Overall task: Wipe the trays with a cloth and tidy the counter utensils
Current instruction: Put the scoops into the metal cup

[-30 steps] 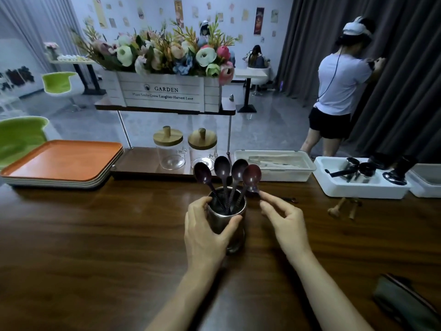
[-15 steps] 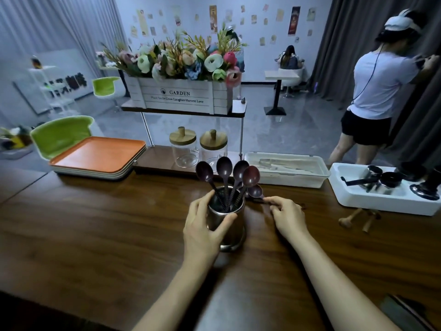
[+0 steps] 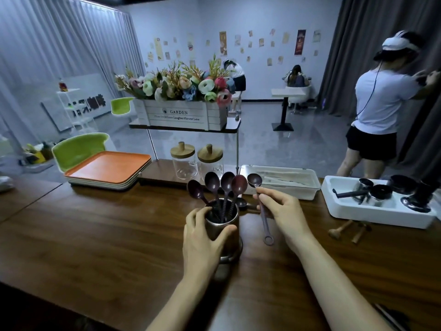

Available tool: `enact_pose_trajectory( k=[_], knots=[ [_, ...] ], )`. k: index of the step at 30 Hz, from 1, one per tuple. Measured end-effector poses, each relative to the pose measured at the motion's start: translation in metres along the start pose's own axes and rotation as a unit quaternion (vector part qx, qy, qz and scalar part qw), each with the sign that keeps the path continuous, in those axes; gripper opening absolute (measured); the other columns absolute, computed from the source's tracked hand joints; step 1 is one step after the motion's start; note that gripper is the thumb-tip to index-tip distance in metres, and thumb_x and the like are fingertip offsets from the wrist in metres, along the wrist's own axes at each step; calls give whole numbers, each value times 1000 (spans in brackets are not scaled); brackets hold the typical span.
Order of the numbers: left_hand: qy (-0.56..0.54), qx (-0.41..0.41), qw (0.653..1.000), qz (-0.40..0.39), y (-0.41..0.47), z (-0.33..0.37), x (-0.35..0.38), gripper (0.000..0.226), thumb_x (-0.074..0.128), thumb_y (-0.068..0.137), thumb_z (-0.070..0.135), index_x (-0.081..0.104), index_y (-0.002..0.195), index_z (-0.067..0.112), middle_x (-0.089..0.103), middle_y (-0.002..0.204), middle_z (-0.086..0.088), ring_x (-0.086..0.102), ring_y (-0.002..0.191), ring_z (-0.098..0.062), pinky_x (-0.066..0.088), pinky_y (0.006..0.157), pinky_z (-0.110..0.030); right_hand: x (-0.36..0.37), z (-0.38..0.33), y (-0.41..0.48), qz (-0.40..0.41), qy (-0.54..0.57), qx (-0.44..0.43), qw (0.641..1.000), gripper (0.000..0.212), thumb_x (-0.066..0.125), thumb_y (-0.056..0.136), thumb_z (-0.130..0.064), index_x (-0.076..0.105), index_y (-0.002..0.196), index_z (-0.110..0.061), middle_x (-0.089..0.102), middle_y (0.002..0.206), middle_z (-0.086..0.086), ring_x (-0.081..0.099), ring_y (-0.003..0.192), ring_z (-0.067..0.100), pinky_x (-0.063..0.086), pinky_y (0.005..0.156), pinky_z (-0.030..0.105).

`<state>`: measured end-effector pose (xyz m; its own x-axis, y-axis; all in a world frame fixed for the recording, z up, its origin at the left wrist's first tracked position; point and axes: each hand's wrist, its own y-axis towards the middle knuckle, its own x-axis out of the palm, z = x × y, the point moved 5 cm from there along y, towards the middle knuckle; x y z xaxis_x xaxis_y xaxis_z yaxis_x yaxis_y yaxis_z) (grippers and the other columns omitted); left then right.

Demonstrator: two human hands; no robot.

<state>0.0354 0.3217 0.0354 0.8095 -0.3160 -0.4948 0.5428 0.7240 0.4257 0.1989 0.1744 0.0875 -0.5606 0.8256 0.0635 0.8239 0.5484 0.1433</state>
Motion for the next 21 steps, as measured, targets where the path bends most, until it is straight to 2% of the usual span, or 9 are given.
enact_pose_trajectory(
  k=[3, 7, 12, 16, 21],
  knots=[
    [-27, 5, 1000, -11, -1, 1, -5, 65, 62, 76, 72, 55, 132, 38, 48, 135, 19, 50, 124, -6, 44, 98, -30, 4, -12, -2, 14, 15, -26, 999, 23, 64, 93, -4, 75, 109, -17, 78, 92, 0, 68, 76, 5, 51, 63, 16],
    [-35, 15, 999, -36, 0, -1, -10, 55, 51, 87, 64, 52, 139, 44, 54, 132, 23, 54, 123, -4, 47, 101, -33, 15, -17, -3, 39, 52, -39, 997, 26, 63, 94, -2, 71, 116, -12, 76, 91, 2, 72, 77, 15, 56, 66, 22],
    [-58, 10, 997, -51, 3, -4, -14, 61, 56, 83, 65, 50, 142, 50, 57, 126, 23, 58, 116, -1, 51, 94, -30, 23, -19, -5, 81, 83, -52, 992, 31, 62, 95, -2, 67, 123, -15, 68, 103, 5, 74, 87, 24, 61, 76, 31],
    [-76, 5, 996, -48, 4, -6, -14, 59, 59, 81, 66, 54, 138, 53, 58, 119, 20, 60, 112, -4, 52, 93, -31, 22, -18, -1, 127, 68, -69, 987, 32, 61, 96, -2, 66, 124, -15, 63, 106, 3, 74, 85, 18, 60, 74, 26],
    [-92, 9, 995, -44, 6, -8, -14, 52, 62, 78, 67, 60, 128, 52, 58, 118, 22, 60, 112, -2, 53, 92, -31, 24, -17, -3, 141, 62, -84, 984, 31, 61, 96, -2, 66, 123, -15, 64, 100, -3, 74, 82, 14, 61, 75, 29]
  ],
)
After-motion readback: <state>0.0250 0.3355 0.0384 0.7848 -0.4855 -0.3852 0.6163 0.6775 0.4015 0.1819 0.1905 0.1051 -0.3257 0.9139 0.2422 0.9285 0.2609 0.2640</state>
